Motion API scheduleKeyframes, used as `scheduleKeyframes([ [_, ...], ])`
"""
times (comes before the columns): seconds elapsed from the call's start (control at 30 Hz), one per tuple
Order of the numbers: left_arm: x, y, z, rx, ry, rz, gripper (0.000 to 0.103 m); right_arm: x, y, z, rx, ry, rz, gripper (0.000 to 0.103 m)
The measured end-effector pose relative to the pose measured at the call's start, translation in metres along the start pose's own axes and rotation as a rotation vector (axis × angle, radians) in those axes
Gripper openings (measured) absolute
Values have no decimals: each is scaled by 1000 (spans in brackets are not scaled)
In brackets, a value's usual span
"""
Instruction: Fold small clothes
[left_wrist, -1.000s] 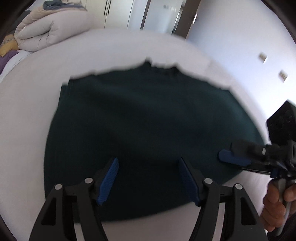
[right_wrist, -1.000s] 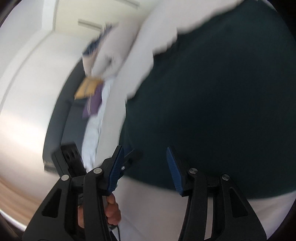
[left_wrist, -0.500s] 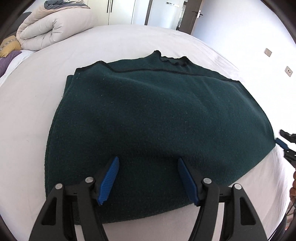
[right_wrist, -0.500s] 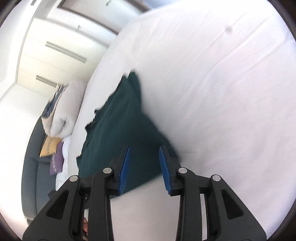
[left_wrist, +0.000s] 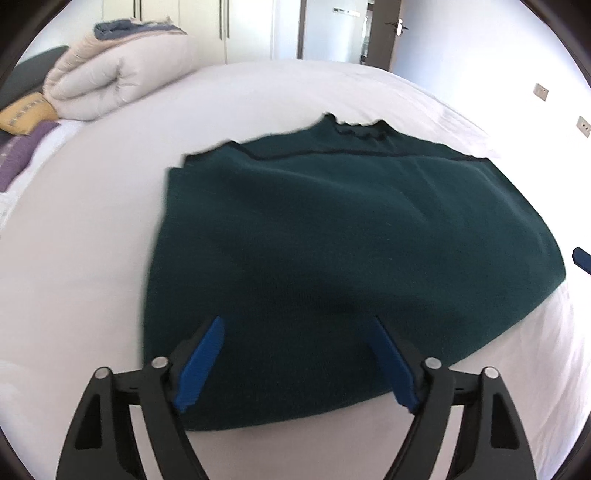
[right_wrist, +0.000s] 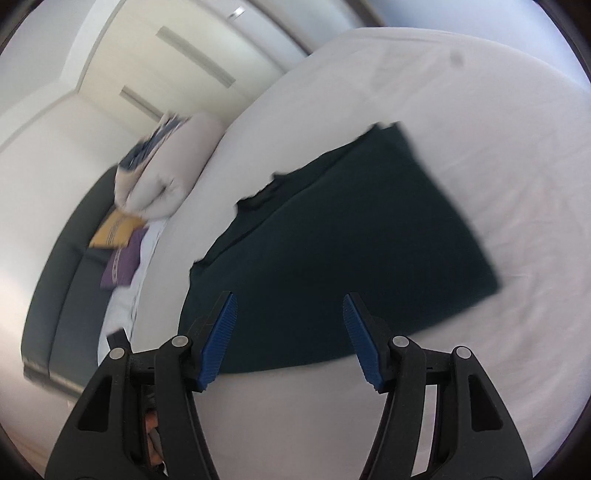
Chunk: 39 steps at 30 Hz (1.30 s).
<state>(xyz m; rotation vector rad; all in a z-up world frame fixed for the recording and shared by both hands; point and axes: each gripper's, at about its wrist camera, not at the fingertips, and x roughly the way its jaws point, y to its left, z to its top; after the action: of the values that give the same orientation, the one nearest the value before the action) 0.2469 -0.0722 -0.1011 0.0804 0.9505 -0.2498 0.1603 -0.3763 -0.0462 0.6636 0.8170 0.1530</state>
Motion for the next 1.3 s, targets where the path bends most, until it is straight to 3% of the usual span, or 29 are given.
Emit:
scheduleKeyframes([
  [0.13, -17, 13, 0, 1, -38, 69, 88, 3, 31, -11, -40, 30, 14, 59],
  [0.3, -29, 34, 0, -25, -58, 92, 89, 8, 49, -24, -80, 55, 9, 59],
  [0.5, -31, 50, -4, -79, -55, 61, 89, 26, 56, -28, -86, 76, 20, 59],
  [0.7, -30, 53, 9, -111, -89, -44, 88, 52, 63, -13, -95, 84, 26, 59],
  [0.77, -25, 50, 25, -100, -98, -56, 88, 63, 70, -1, -111, 72, 36, 59],
  [0.83, -17, 46, 43, -76, -117, -48, 81, 78, 76, 13, -111, 70, 48, 59],
  [1.0, 15, 36, 84, -38, -117, -54, 74, 134, 89, 44, -90, 121, 86, 59],
  [1.13, 55, 39, 106, -51, -76, -2, 75, 186, 87, 66, -30, 174, 146, 59],
  [1.2, 80, 48, 105, -97, -24, -9, 78, 209, 75, 71, 9, 196, 132, 59],
  [1.3, 92, 56, 100, -139, -71, -46, 88, 227, 46, 79, 69, 195, 108, 34],
])
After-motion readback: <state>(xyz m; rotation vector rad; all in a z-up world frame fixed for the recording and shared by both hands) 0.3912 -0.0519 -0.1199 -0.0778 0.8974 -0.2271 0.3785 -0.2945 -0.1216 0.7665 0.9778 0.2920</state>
